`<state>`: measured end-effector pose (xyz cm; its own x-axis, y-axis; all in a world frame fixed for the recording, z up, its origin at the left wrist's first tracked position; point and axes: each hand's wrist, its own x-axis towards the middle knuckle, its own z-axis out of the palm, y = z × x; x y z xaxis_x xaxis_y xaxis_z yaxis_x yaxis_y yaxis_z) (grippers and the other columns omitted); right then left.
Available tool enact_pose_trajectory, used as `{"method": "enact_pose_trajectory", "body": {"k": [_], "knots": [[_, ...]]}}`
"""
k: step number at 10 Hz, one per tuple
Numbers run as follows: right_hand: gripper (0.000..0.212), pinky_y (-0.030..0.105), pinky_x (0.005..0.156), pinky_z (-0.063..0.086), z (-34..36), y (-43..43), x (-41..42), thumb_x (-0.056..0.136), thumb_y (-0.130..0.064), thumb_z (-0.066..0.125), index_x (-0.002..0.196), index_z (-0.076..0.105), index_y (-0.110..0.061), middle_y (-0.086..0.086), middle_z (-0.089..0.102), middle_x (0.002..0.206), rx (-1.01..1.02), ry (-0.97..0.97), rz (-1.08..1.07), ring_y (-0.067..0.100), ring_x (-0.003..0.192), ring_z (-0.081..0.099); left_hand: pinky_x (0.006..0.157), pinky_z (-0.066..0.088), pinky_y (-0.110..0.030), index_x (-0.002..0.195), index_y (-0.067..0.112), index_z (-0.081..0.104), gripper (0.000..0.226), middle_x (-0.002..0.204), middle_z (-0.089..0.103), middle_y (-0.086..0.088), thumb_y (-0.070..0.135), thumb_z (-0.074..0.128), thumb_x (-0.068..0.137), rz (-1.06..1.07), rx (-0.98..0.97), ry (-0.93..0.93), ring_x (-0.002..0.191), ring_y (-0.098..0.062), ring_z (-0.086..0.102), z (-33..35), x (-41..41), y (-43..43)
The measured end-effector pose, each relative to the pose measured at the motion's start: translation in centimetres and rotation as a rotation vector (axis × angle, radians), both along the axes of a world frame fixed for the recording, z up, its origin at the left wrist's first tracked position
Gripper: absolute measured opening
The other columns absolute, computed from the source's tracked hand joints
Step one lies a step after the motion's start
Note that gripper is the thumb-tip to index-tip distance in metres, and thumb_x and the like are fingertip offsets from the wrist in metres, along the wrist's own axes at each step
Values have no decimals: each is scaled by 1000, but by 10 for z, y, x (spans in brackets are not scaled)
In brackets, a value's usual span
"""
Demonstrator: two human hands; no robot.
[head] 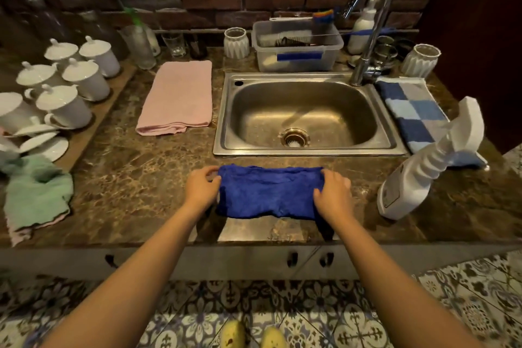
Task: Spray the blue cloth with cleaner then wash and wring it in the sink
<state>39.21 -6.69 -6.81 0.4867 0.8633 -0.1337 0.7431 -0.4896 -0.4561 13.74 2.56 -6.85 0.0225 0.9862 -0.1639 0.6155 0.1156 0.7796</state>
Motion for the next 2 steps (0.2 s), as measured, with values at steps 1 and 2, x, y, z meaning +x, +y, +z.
{"method": "enact_pose_trajectory", "body": {"k": [1,2], "knots": [[55,41,110,28,8,-27,-16,88,-18,51,139,32,-15,6,32,149,-37,-54,46,29,135,26,86,46,-29,111,0,66,28,112,68,-16,5,58,85,13,-36,57,105,-29,64,6,-9,-13],[55,36,110,28,21,-51,-30,89,-28,51,140,30,-19,2,34,148,-84,-41,163,24,135,27,85,47,-29,107,10,69,24,109,70,-11,14,58,86,-79,-161,243,100,-24,64,7,-25,-25]]}}
